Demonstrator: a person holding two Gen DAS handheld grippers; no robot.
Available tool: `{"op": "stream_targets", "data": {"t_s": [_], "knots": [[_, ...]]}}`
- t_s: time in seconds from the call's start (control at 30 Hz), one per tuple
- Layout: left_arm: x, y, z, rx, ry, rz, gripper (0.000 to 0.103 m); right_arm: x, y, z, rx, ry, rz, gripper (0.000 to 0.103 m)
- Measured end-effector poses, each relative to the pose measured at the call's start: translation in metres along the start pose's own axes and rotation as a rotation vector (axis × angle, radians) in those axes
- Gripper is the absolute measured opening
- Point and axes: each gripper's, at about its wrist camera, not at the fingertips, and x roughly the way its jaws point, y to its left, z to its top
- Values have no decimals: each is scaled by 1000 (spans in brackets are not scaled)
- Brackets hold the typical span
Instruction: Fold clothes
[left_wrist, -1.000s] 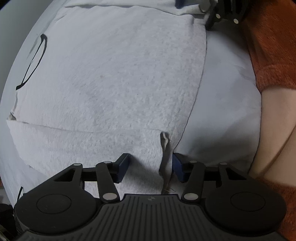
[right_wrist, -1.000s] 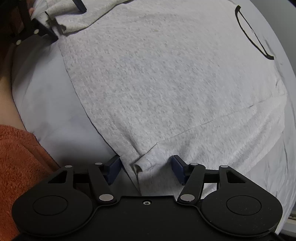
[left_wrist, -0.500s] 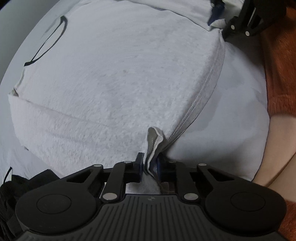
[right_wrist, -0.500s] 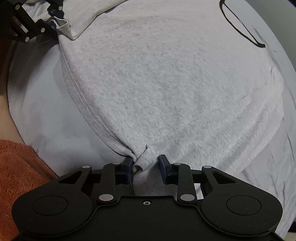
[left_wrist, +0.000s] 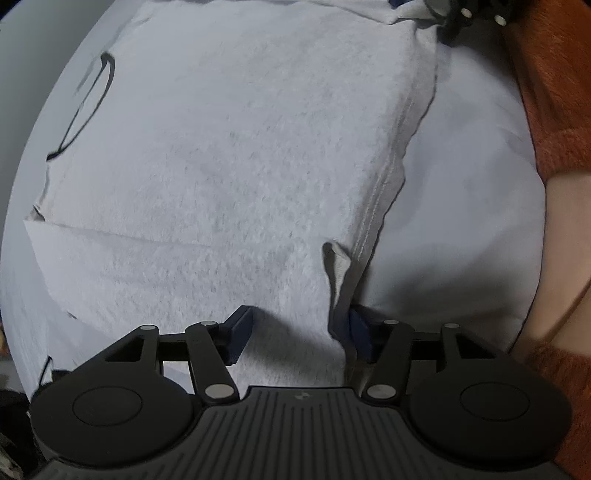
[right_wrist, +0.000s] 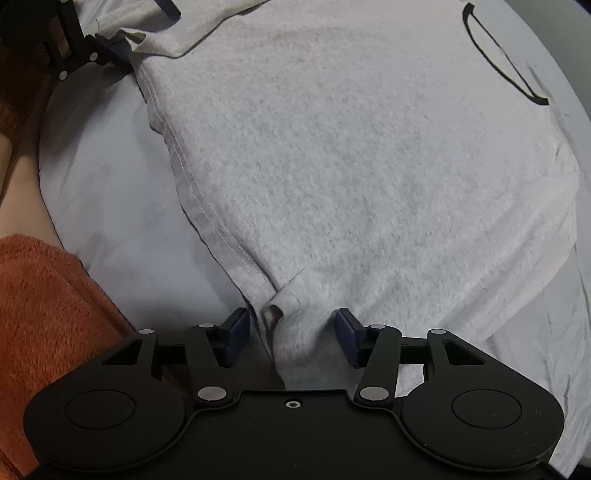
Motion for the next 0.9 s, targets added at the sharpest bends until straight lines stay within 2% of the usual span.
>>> {"op": "stream_targets", "data": {"t_s": [0.03, 0.07, 0.1, 0.17, 0.2, 0.27, 0.37, 0.4, 0.43, 0.5, 0.57, 0.6, 0.63, 0.7, 0.77, 0.83, 0.9], "knots": [[0, -3, 1, 20, 9, 19, 59, 1, 1, 0, -7, -3, -6, 50], [0, -13, 4, 72, 23, 76, 63, 6, 2, -4, -23, -9, -14, 50], [0, -15, 5, 85, 26, 91, 65, 10, 3, -7, -35, -7, -19, 50], [2, -37, 8, 185, 47, 213, 72, 17, 3, -9, -49, 1, -18, 50], [3, -40, 8, 196, 51, 230, 73, 17, 2, -9, -65, 2, -7, 50], [12, -57, 16, 234, 79, 311, 74, 18, -1, -9, -99, 2, 13, 50], [4, -57, 9, 249, 71, 349, 74, 24, -10, -5, -115, 22, 18, 52], [21, -58, 18, 245, 69, 349, 74, 25, -10, -5, -114, 24, 17, 52], [22, -55, 18, 231, 62, 343, 74, 26, -11, -4, -111, 27, 16, 52], [19, -49, 21, 210, 48, 322, 64, 26, -12, -6, -87, 9, 6, 52], [18, -44, 25, 204, 32, 285, 40, 24, -13, -8, -73, -12, -2, 51], [18, -42, 27, 202, 24, 269, 34, 22, -12, -10, -60, -29, -12, 49], [22, -56, 37, 200, 20, 259, 27, 21, -12, -11, -57, -38, -23, 46], [30, -67, 48, 207, 19, 255, 23, 24, -12, -14, -56, -47, -44, 36], [33, -72, 46, 189, 10, 255, 14, 28, -9, -20, -55, -56, -67, 22], [35, -71, 47, 170, 3, 261, 10, 28, -4, -24, -53, -69, -95, 11], [35, -72, 46, 161, 2, 260, 10, 27, -1, -25, -53, -76, -111, 11]]}}
